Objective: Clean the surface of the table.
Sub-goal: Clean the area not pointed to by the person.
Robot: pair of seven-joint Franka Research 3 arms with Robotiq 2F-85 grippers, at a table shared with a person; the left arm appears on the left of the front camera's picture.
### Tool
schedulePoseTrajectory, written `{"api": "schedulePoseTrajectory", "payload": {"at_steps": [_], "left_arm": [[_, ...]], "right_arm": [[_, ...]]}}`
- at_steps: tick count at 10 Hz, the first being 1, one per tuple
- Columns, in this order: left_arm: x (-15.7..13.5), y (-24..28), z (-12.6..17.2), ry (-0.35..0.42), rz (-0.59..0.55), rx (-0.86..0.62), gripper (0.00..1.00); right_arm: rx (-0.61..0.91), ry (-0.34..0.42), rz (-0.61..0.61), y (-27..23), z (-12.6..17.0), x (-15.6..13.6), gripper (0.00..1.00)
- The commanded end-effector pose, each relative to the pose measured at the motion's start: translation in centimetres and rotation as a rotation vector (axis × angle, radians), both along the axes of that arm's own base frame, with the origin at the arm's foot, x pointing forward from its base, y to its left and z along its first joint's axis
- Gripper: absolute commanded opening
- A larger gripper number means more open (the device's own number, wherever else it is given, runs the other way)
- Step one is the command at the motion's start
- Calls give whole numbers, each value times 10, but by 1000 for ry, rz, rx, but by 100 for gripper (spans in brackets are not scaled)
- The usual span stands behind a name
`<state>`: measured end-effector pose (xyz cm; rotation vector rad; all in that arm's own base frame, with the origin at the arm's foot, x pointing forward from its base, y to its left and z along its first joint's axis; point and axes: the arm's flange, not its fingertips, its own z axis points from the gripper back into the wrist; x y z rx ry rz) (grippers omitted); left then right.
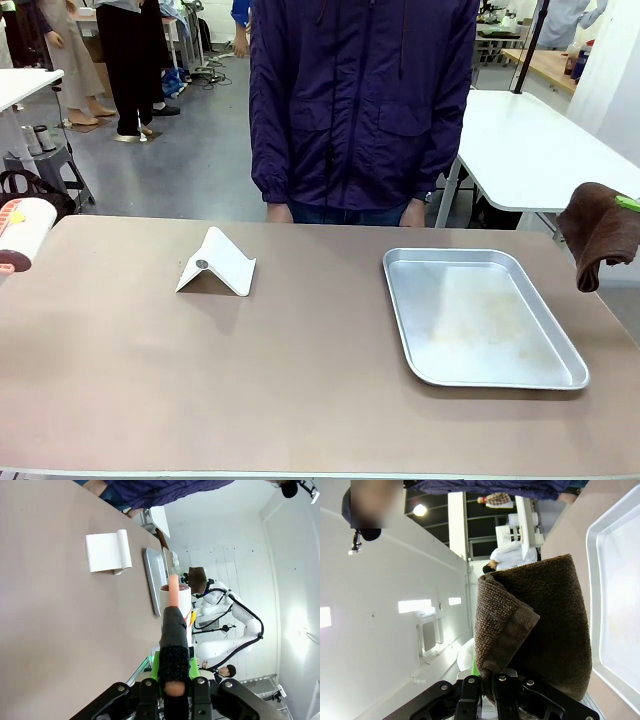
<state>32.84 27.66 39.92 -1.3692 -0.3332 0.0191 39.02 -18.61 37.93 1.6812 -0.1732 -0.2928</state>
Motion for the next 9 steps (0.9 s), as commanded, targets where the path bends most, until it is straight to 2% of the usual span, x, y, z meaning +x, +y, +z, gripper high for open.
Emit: {"api": "schedulePoseTrajectory", "payload": {"at_steps": [1,2,9], "left_arm": [[-3,21,-7,-3,-25,-22,22],[0,0,0,0,0,0,22],[0,0,0,0,0,0,22]], "right_arm": [[5,6,15,-1,6,0,0],[5,6,15,-1,6,0,0],[5,6,15,-1,6,0,0]]}}
